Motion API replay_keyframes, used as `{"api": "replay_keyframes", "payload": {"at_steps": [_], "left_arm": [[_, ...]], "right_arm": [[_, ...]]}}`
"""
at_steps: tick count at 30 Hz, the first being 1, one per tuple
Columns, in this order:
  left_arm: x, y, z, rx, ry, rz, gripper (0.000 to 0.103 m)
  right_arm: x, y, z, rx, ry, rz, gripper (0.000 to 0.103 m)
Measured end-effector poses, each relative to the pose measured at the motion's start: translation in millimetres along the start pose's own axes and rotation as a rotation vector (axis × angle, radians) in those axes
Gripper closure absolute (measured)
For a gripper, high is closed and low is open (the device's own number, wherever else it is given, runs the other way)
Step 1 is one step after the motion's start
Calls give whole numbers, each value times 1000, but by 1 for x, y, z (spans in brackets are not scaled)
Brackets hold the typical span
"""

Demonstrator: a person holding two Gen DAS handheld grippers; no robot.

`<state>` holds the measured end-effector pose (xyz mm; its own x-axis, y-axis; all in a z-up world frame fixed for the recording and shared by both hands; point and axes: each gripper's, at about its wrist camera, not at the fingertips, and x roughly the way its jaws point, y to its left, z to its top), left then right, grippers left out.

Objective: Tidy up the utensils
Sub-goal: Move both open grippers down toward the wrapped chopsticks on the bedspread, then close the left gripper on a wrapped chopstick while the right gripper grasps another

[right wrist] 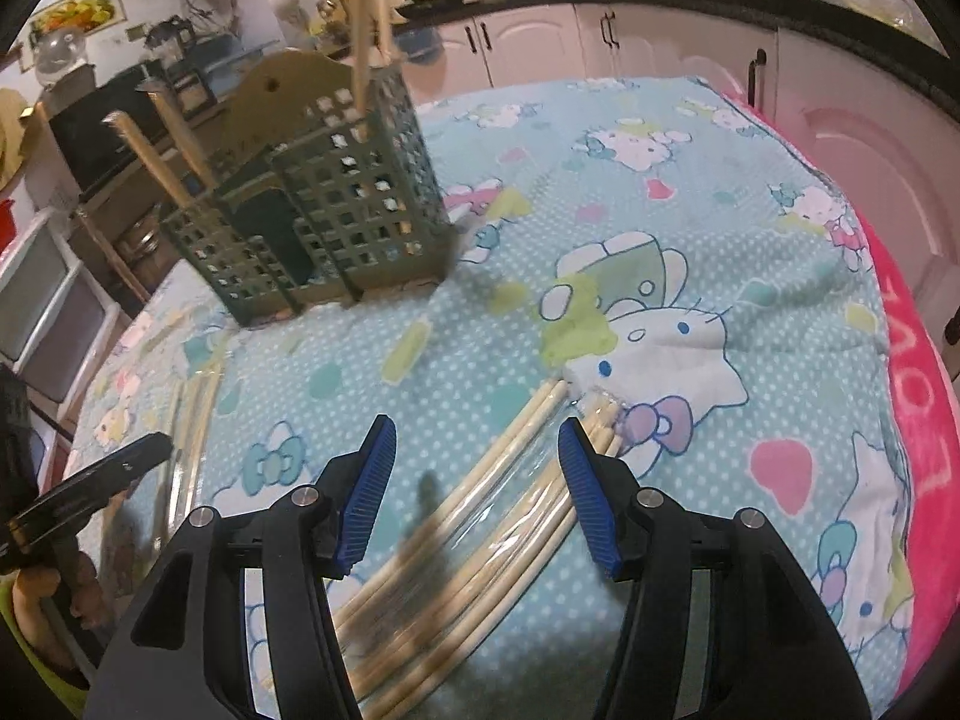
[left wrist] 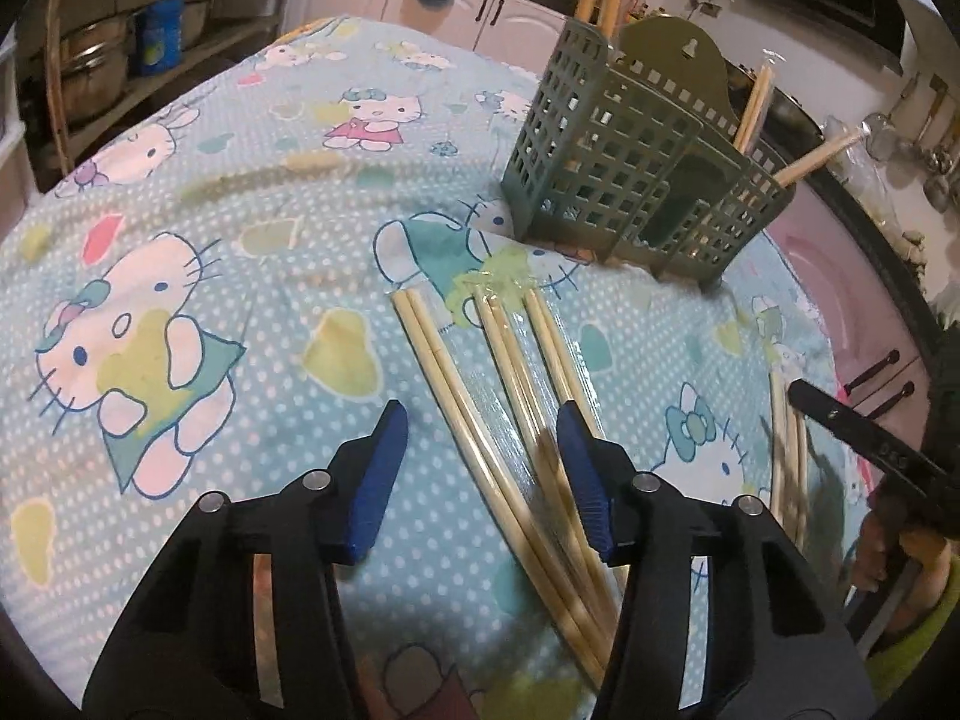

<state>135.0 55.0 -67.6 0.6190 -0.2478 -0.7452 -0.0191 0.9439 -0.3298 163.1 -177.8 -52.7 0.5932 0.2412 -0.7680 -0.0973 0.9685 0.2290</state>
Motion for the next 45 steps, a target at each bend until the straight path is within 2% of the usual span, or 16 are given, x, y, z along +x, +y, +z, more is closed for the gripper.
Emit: {"api": "replay_keyframes", "payload": {"at_steps": [4,11,15,21,26,31,34,40,45], "left_arm": [[4,8,4,-28,3,7,74],[11,13,15,-65,15,0,77],[15,14,19,-78,19,-5,77],[21,18,29,-103,26,-9,77],[28,18,39,-111,27,2,77],[34,19,47,-115,24,9,78],[35,20,48,-109,17,35,90],[26,27,45,-141,-3,3,100],[3,20,42,-121,-60,-34,101]], "right_arm": [[12,-3,8,7,35,-27,49],[34,-6,25,32,92,-40,49],[42,-4,29,41,90,-43,49],[49,-2,36,32,88,-66,60],[53,-11,43,48,83,-83,79],[52,-13,47,63,73,-41,89],[45,-8,47,78,56,36,92],[22,13,43,55,7,128,93],[-3,38,43,12,-41,203,93]]}}
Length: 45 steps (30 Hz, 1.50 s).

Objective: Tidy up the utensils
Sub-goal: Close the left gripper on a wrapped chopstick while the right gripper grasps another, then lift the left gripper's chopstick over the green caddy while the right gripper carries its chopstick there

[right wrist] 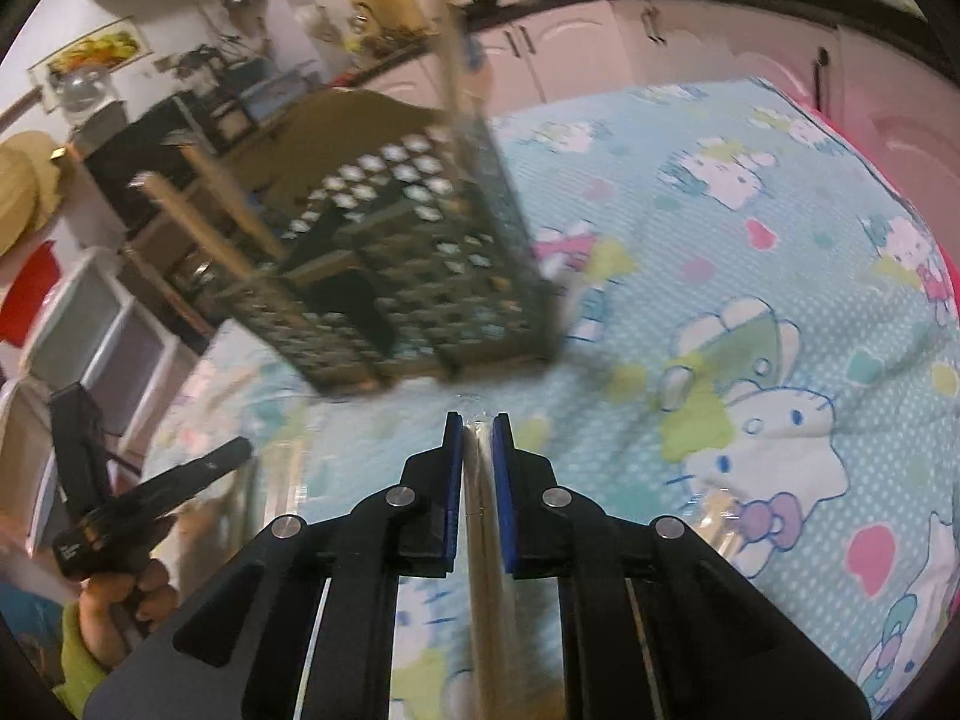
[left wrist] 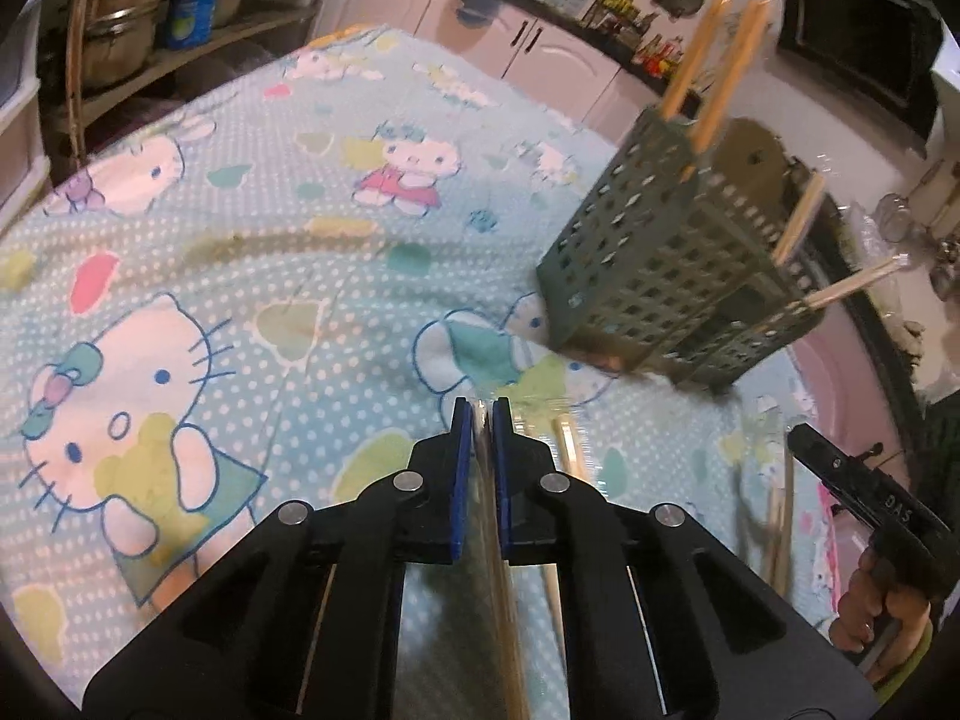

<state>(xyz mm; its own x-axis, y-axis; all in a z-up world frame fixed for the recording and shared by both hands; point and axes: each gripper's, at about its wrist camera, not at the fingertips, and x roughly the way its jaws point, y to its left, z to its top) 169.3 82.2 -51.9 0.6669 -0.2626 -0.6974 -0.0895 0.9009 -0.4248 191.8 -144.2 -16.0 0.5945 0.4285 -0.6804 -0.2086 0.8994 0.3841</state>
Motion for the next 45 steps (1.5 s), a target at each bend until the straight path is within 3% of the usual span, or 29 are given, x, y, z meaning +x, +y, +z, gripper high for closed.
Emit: {"api": "replay_keyframes", "payload": {"at_steps": [4,6,13,17,20,21,26,32,36,38,45], "left_arm": [[-21,-7,3,11,-50,-23,101],[-34,-12,6,19,-81,-37,101],[-66,-31,17,62,-159,-81,101],[-74,-39,20,76,-178,-100,101],[-79,-44,22,82,-187,-114,101],[-81,-47,24,86,-193,-117,101],[-90,-60,36,129,-222,-132,101],[-104,-76,52,178,-268,-144,101],[-110,-85,62,202,-294,-148,101],[-114,-88,68,209,-306,-152,101],[-125,-103,87,246,-349,-166,101]], "right_arm": [[-15,17,4,-29,-39,36,94],[-24,27,6,-51,-63,55,102],[-43,48,14,-159,-126,53,102],[-17,60,7,-267,10,33,101],[7,67,-5,-338,90,-25,77],[19,68,-9,-360,136,-34,74],[53,66,-22,-402,244,-100,72],[73,64,-26,-400,282,-114,70],[80,68,-25,-426,288,-130,74],[81,73,-24,-462,281,-138,90],[51,78,1,-391,202,-24,92]]}}
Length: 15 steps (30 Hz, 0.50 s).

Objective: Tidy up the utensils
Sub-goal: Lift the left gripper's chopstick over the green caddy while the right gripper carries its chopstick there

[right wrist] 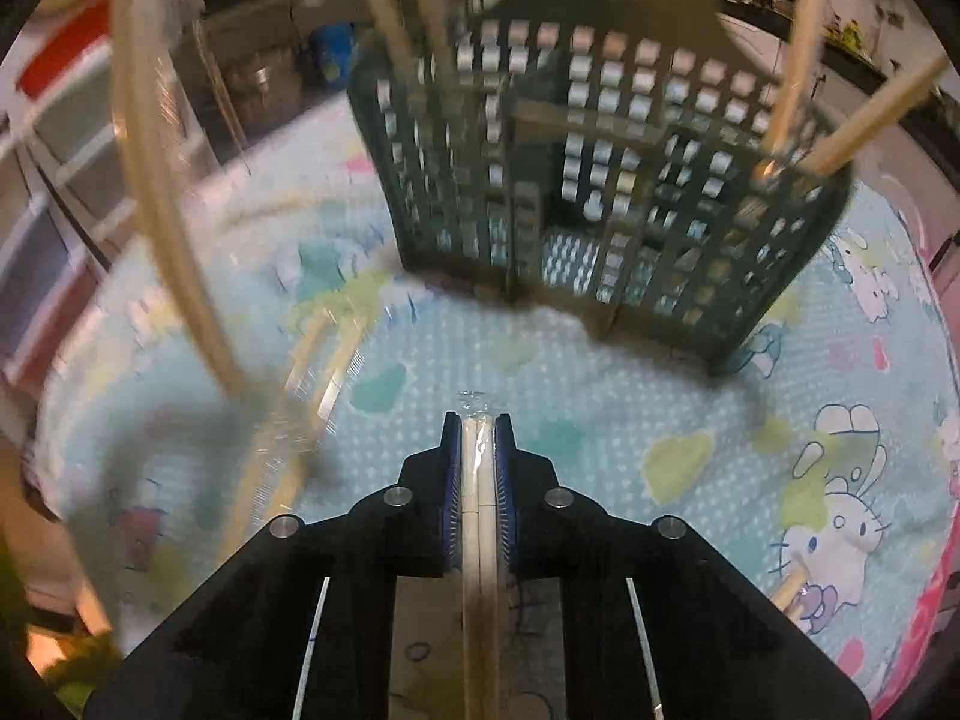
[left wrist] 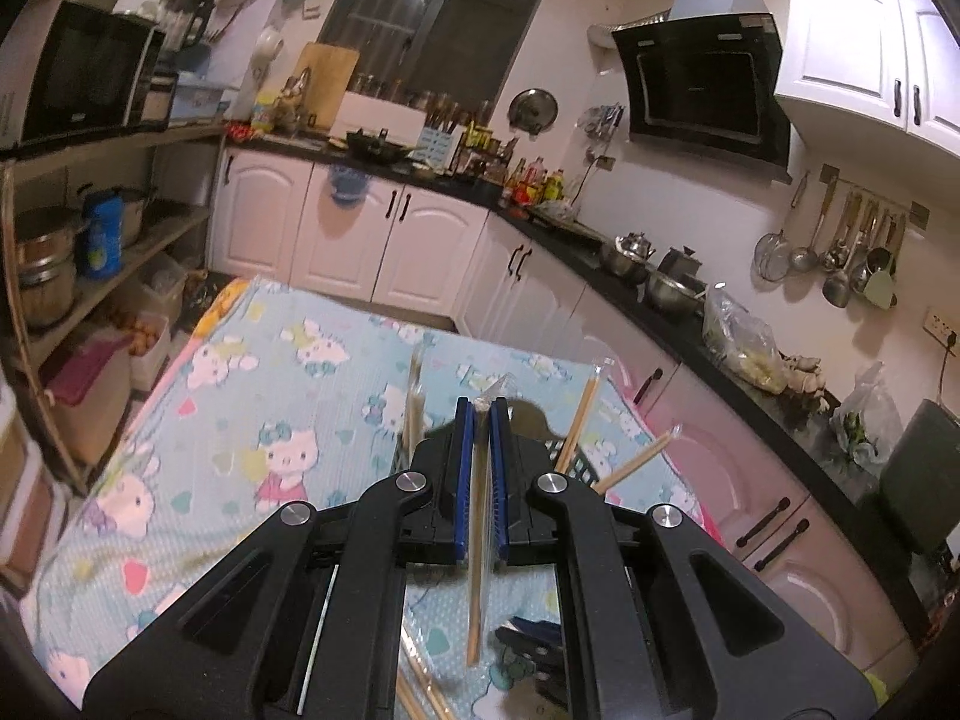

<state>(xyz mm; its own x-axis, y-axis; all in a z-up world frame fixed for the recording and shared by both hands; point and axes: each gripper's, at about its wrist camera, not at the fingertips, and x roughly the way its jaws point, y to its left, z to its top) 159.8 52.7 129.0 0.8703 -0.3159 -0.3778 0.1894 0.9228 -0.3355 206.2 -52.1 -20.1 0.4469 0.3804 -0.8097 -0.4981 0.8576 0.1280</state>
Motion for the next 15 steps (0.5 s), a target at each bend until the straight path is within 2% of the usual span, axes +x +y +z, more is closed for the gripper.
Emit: {"api": "replay_keyframes", "payload": {"at_steps": [7,15], "left_arm": [[-2,-9,27,25,-59,-9,101],[-1,-19,57,51,-135,2,101]], "right_arm": [[-72,0,25,14,-211,58,92],[-135,-14,56,60,-442,21,95]]}}
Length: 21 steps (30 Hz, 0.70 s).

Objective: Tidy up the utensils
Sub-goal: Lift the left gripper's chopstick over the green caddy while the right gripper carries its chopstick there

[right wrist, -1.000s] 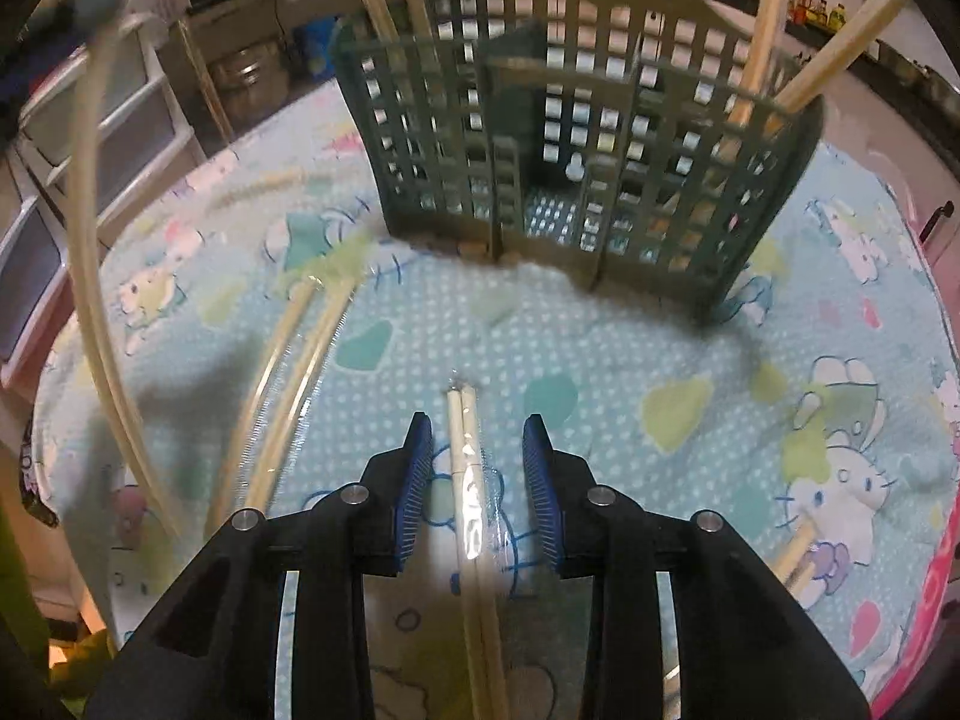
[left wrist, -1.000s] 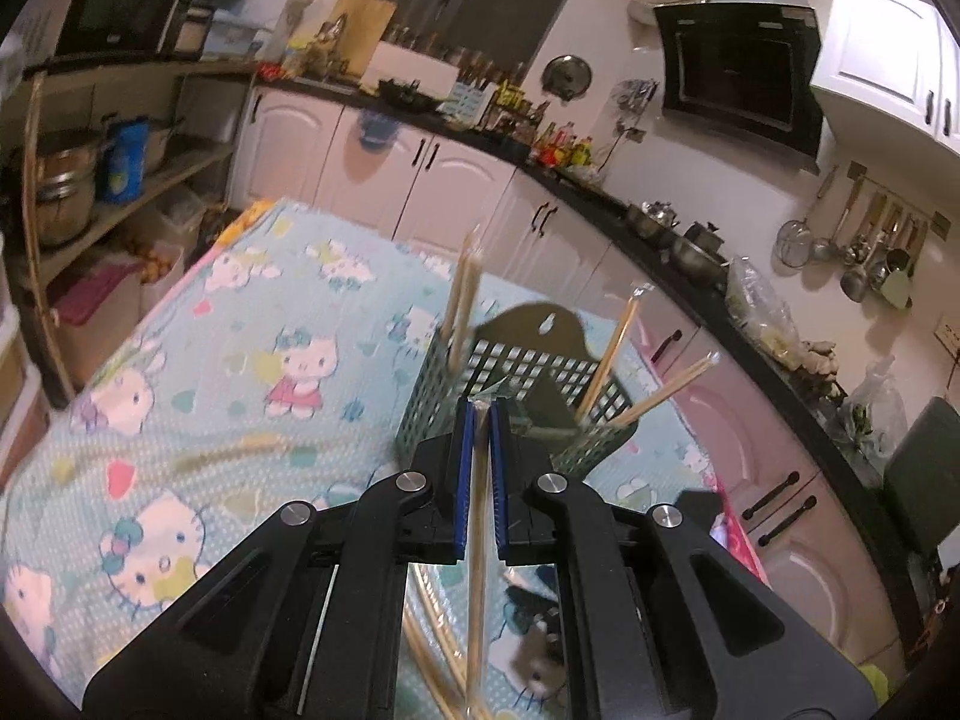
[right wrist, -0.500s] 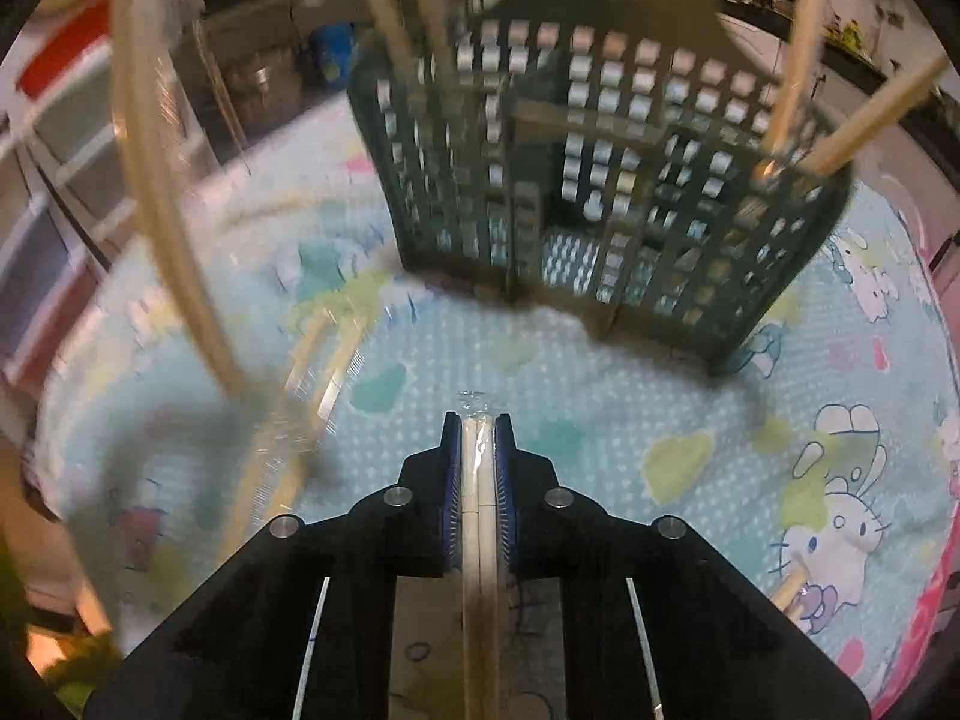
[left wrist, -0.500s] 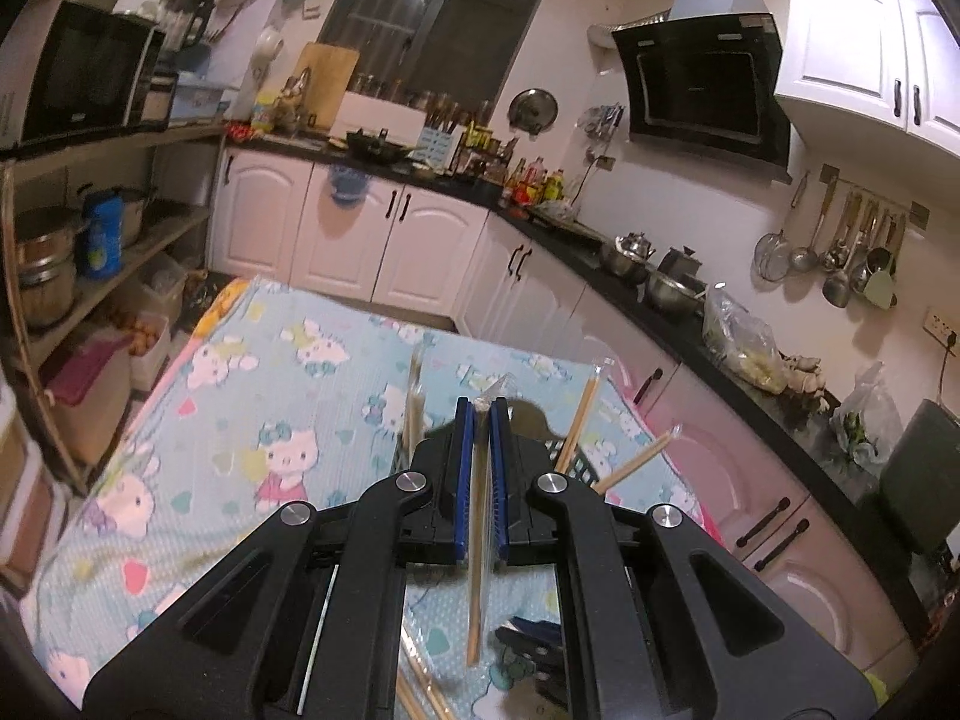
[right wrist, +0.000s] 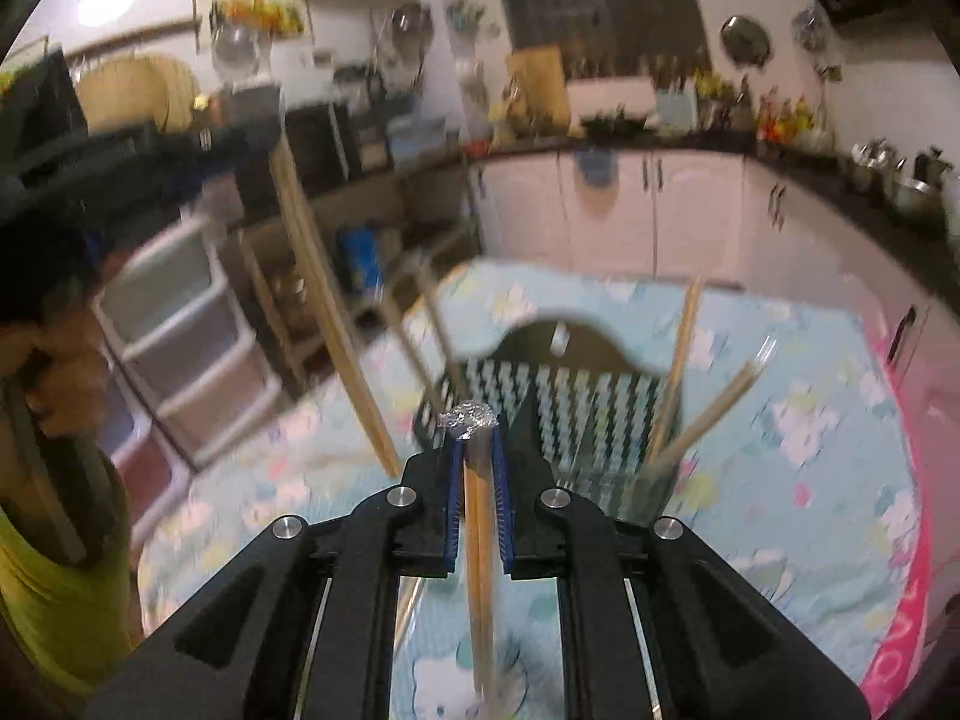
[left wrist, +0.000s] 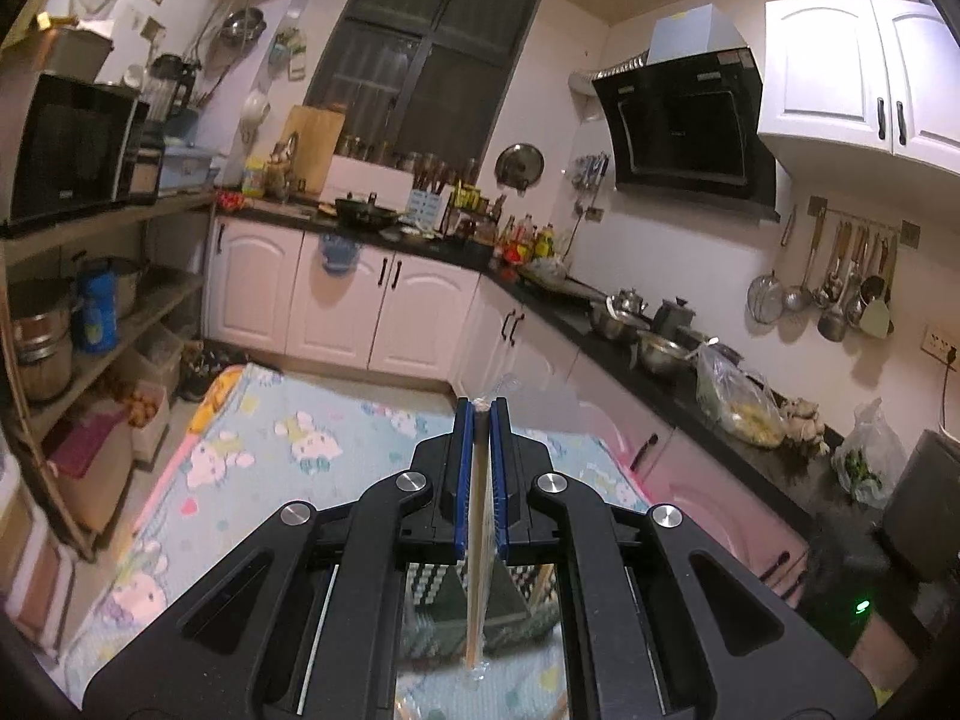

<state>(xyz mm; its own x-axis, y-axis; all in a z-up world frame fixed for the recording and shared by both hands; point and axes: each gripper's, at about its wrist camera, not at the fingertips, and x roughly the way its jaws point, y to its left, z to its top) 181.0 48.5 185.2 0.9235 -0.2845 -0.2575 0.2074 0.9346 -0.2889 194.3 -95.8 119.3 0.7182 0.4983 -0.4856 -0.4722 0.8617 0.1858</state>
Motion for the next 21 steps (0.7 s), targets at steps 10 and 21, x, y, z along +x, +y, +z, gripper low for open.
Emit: {"api": "replay_keyframes", "payload": {"at_steps": [10,21], "left_arm": [[22,-11,16,43,-65,48,101],[47,1,1,19,-79,83,102]], "right_arm": [[-26,-20,61,40,-227,-27,97],[-23,-33,92,27,-390,-90,97]]}}
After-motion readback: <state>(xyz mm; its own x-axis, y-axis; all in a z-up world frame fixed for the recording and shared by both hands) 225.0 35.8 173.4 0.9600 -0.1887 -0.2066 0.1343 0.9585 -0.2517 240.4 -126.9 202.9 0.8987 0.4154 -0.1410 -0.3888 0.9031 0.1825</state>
